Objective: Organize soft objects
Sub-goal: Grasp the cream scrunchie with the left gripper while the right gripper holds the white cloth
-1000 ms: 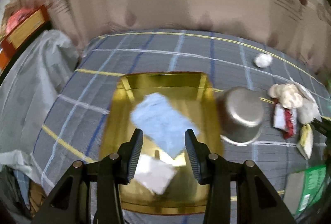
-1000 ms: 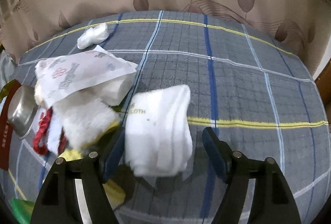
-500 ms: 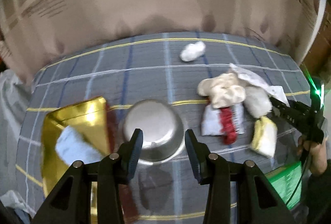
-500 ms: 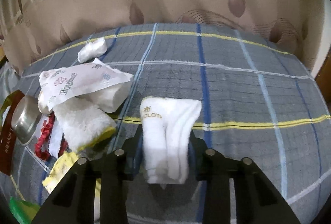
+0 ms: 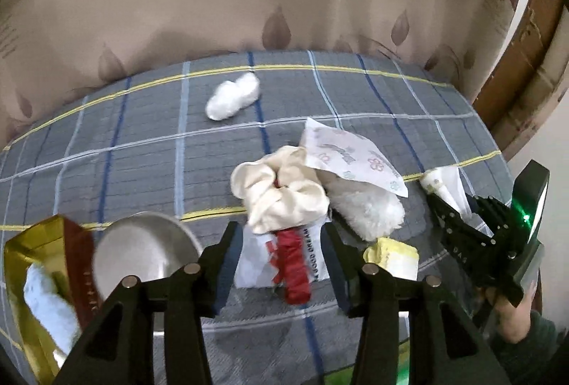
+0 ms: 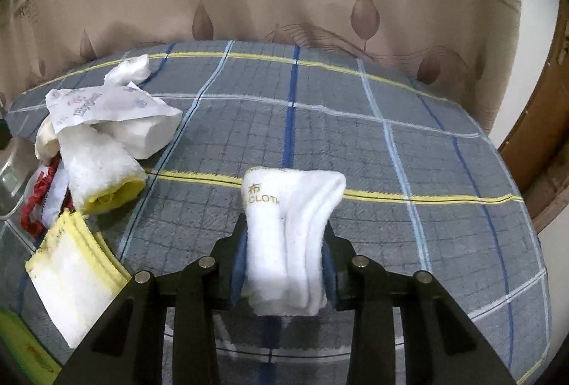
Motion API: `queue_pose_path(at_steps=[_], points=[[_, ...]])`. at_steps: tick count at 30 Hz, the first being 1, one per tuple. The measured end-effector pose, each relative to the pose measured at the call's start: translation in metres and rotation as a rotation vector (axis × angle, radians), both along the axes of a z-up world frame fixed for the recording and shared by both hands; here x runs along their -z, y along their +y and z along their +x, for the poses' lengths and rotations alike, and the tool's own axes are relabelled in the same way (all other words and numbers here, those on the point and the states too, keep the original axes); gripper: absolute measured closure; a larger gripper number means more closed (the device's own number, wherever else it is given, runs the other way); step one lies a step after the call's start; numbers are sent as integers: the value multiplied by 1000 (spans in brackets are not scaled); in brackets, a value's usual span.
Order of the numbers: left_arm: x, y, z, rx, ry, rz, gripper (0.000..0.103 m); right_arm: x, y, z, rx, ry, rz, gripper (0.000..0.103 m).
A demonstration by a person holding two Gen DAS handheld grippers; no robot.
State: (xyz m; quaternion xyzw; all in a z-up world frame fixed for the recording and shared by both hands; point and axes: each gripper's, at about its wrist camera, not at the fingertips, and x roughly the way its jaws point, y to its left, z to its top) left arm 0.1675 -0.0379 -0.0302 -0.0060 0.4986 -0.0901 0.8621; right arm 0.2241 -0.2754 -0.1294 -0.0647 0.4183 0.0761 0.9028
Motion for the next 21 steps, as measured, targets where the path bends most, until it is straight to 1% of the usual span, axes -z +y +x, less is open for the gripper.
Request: queue_pose_path(at_steps=[4,6,14,15,18,20,21], points=[[10,-14,10,31,13,27,56,3,-2,1,-6,15,13,70],[17,-19,18,33,32,31,56,4,-2,2,-7,25,18,69],[35,-21,46,-3,61,30,56,6,0,1,-11,34,7,68],[37,-19,49,-6,68,16,56,7,0,1,-12,35,9,68],[39,-10,53,-35,72,-64,56,7,-1,2,-13,38,16,68],[37,-3,53,-54,61,-98,69,7,-2,2,-14,40,19,67],[37,-1,53,-57,59,-98,79,7,-2,2,-14,40,21,67]])
